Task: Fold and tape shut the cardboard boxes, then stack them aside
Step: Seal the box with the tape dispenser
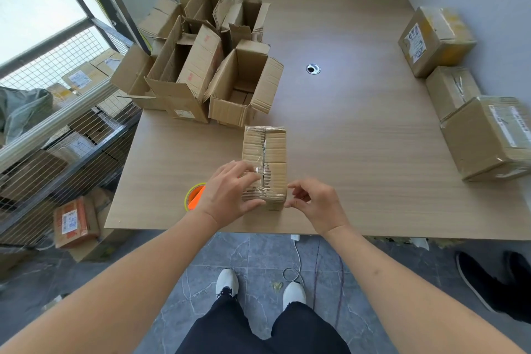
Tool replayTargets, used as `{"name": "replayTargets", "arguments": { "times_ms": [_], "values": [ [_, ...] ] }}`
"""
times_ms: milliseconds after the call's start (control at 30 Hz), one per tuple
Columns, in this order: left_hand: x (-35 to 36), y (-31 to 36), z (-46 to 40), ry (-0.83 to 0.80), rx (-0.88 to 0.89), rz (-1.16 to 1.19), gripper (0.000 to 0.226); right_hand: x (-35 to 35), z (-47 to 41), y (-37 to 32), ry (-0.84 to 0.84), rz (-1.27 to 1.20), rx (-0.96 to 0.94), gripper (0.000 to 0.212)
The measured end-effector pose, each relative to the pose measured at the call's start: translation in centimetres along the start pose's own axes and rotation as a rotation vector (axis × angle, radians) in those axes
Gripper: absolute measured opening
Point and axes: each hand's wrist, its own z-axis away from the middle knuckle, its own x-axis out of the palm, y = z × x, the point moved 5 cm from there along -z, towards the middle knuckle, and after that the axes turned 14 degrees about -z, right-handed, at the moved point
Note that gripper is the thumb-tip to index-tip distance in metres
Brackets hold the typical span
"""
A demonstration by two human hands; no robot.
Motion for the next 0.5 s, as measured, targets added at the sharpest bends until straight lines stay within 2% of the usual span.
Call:
{"name": "replayTargets", "arguments": {
  "times_ms": [133, 233, 367, 500],
  "values": [
    [1.5, 1.8, -1.2, -0.073, 0.062, 0.048, 0.044, -0.2, 0.2, 0.7, 0.083, -0.125, 0.172, 0.026],
    [2.9, 2.4, -1.2, -0.092, 0.008, 0.058, 0.040, 0.2, 0.7, 1.1, 0.136, -0.198, 0.268, 0.019],
    [3.7, 3.1, -1.1, -0.086, -0.081, 0.104, 0.046, 1.1, 1.9, 0.8, 0.329, -0.289, 0.389, 0.025],
    [4.0, 4.0, -1.6, -0.070, -0.129, 0.138, 0.040, 1.6, 2.2, 0.1, 0.407, -0.180, 0.408, 0.033]
  ]
}}
